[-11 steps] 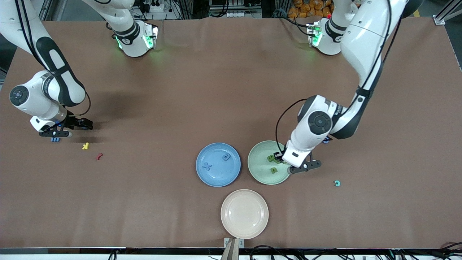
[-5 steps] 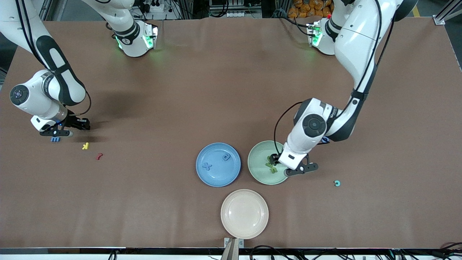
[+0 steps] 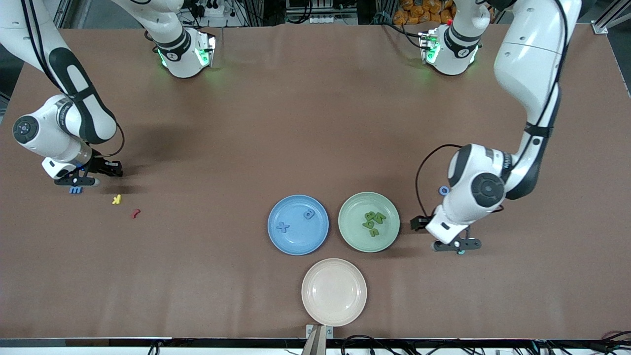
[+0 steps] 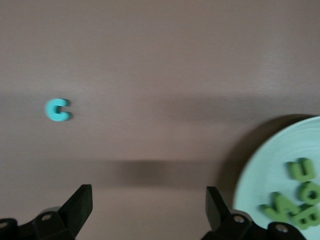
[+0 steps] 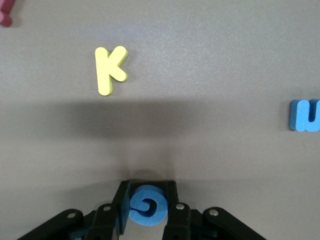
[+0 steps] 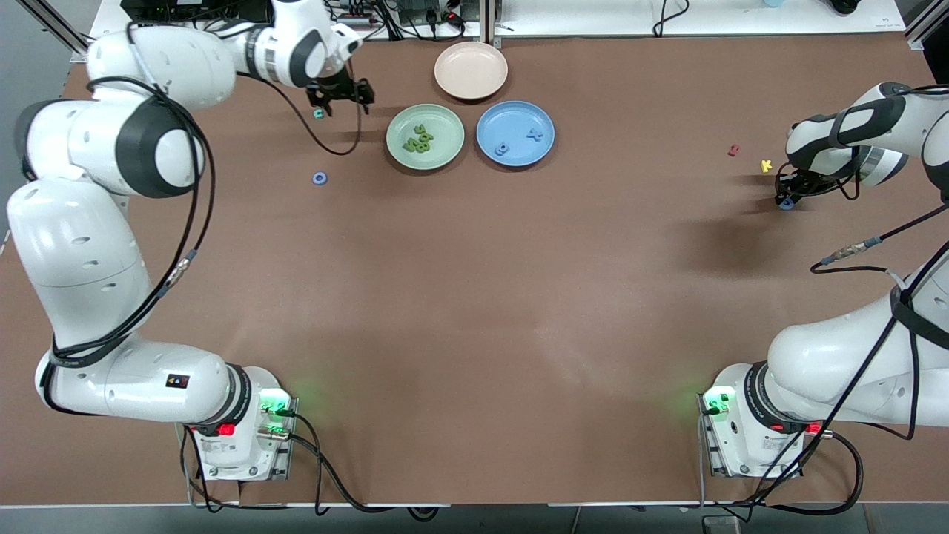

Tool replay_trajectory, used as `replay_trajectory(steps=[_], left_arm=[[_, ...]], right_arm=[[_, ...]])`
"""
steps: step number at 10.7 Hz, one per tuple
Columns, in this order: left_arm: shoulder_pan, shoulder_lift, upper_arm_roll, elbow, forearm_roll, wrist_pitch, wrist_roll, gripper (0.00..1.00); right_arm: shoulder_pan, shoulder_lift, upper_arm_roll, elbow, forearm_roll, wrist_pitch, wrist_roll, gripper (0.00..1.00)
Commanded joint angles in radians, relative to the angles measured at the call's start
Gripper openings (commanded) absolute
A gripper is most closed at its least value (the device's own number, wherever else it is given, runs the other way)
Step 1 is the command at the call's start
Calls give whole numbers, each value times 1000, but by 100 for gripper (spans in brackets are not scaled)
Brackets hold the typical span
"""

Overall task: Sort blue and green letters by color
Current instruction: 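Carry the G toward the blue plate while the left gripper withdraws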

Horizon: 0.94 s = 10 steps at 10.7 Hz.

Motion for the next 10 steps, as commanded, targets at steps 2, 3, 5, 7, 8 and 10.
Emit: replay_trajectory(steps=[2,3,5,7,8,10], left_arm=[[150,-91,-31,-110,9,-10,211,100],[172,-109,-31,-127,9,-10,219,100],[200,-157,-31,-159,19,-24,221,100],[253,-229,-54,-159,28,-128,219,100],[275,-270,-60,-156,28,-186,222,100],[316,-333,-97,-145,26,-316,213,100]], right_arm=[[36,-57,18,81,-9,-150,18,0],[63,-55,18,117,-8,-179,44,0],[131,-48,18,196,-8,-237,127,0],[200,-38,24,279,38,-317,210,0],[246,-34,24,298,86,-319,244,0],[333,12,24,352,165,-318,351,0]])
